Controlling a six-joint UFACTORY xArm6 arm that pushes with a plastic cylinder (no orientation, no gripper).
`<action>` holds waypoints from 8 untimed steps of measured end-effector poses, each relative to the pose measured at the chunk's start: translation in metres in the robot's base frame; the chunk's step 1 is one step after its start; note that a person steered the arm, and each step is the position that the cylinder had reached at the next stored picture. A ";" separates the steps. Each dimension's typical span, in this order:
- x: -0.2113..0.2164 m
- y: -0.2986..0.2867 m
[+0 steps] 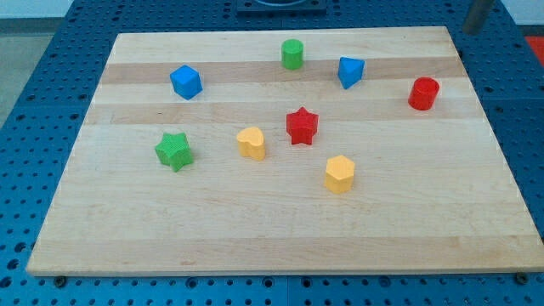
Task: Push the red circle slightly left
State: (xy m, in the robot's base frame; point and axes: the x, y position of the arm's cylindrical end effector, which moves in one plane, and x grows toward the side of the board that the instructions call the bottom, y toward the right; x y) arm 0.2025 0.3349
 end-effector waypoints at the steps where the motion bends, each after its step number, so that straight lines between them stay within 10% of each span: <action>1: 0.000 0.000; 8: -0.011 -0.028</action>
State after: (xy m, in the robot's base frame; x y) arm 0.1916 0.3070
